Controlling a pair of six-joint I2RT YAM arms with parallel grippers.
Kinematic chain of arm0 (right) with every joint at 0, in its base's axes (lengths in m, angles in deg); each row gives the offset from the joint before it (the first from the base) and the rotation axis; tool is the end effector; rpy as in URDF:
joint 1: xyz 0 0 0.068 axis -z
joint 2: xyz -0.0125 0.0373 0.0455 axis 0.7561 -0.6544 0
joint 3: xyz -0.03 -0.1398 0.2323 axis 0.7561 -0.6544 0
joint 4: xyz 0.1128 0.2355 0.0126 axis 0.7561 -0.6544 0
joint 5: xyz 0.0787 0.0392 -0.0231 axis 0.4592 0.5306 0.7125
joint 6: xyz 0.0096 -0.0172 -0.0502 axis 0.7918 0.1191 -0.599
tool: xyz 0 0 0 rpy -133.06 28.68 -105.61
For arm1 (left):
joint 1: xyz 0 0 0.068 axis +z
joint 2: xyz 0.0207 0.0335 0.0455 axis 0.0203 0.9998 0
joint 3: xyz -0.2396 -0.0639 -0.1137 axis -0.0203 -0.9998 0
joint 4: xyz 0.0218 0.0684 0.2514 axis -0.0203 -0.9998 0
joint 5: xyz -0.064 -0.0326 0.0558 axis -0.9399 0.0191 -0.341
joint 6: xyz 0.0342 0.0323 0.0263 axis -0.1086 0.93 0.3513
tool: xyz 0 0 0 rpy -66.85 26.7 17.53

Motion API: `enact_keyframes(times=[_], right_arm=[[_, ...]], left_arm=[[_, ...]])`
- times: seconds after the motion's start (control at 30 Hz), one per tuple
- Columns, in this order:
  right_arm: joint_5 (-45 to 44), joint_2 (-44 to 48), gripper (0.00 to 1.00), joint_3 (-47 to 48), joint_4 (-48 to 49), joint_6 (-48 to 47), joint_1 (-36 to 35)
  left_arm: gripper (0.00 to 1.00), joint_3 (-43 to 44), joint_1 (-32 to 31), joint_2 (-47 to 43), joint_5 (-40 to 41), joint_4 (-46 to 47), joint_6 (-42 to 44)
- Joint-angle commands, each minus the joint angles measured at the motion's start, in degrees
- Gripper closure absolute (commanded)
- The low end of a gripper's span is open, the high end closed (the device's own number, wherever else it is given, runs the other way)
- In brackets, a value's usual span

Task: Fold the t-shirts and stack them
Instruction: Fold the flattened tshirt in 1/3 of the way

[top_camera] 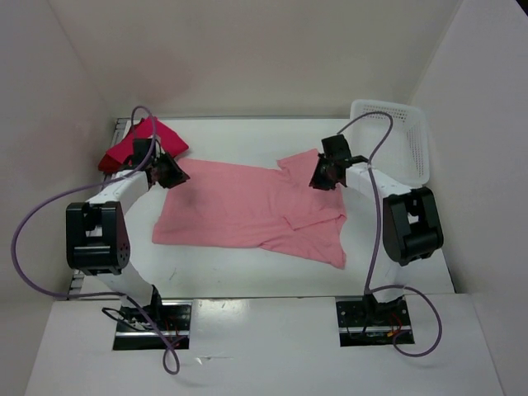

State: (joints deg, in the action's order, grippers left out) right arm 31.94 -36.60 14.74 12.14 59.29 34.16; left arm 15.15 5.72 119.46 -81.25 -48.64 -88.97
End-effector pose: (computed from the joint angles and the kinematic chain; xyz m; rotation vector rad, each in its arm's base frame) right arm 0.3480 0.0935 0.2036 0.4025 2.5228 0.3475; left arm 0.3557 0.0203 0.2208 -0.7651 2.2389 -0.5647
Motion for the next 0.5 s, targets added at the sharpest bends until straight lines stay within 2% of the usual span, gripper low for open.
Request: enact_keyframes(times=[0.0,0.03,0.1,0.23,0.3,0.37,0.47], right_arm=[[2.2,-4.1,0.79,7.1,0.3,-3.2,-2.6],[3.4,-4.1,0.83,7.9,-2.4,-3.2,-3.3],[2.9,-0.6,0.84,6.9,-4.1,-3.2,-7.7],[4.4,7.9,0.73,-2.6,-4.6,0.7,-11.1],[6.3,10.4,0.68,-6.2,-4.6,1.3,-11.6],[5.0,11.2,0.63,-7.6,-5.3,1.3,-13.2],[5.0,10.7,0.62,-8.3,-5.9,1.3,-14.7]], left_arm=[[0.72,5.7,-2.0,4.1,-0.7,0.7,3.2],[0.72,5.7,-2.8,4.1,-1.4,0.7,3.8],[0.69,4.3,-5.6,1.5,-1.4,0.1,4.4],[0.69,-1.7,-11.7,-4.1,-3.0,0.1,3.8],[0.69,-3.9,-18.1,-6.3,-3.0,-0.6,3.2],[0.69,-3.9,-23.8,-6.8,-0.8,-1.3,2.6],[0.68,-5.2,-26.8,-7.4,-0.3,-2.0,2.6]])
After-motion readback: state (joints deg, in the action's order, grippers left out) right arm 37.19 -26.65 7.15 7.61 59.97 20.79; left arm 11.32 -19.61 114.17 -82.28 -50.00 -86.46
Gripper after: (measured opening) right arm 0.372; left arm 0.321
